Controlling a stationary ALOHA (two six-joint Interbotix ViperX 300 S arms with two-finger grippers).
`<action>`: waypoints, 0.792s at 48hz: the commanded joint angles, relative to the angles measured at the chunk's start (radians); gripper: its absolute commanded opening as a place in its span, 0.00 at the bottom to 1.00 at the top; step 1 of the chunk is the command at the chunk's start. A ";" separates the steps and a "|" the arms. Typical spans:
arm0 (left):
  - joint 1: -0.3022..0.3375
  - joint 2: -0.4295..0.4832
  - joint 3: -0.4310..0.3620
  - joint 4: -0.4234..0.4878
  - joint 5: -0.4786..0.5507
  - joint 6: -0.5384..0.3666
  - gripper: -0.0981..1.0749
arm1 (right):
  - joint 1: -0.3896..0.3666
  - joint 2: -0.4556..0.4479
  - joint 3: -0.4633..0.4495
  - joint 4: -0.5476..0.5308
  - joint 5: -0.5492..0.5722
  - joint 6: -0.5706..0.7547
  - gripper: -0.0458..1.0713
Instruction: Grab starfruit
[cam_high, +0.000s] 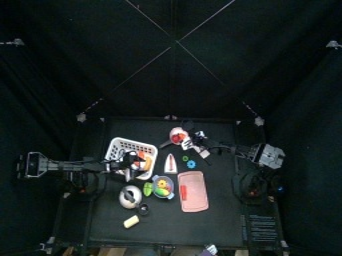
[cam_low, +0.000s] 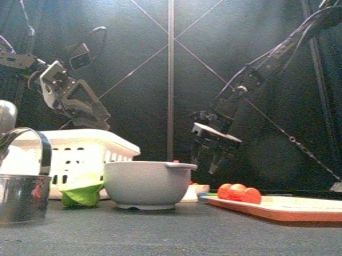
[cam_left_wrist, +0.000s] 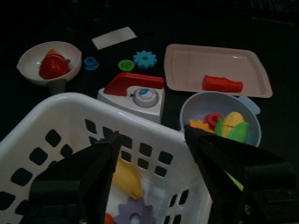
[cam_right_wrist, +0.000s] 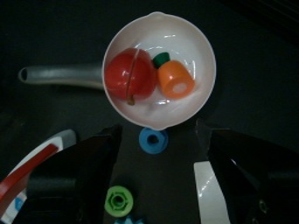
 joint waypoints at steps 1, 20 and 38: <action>-0.006 -0.002 -0.009 0.002 -0.005 0.002 0.88 | 0.032 -0.077 0.006 0.000 0.005 0.000 0.92; -0.012 -0.002 -0.009 0.003 -0.005 0.002 0.88 | 0.311 -0.235 0.086 -0.044 -0.048 -0.002 0.92; -0.012 -0.002 -0.011 0.009 -0.005 0.002 0.88 | 0.522 -0.175 0.058 -0.026 -0.089 0.000 0.92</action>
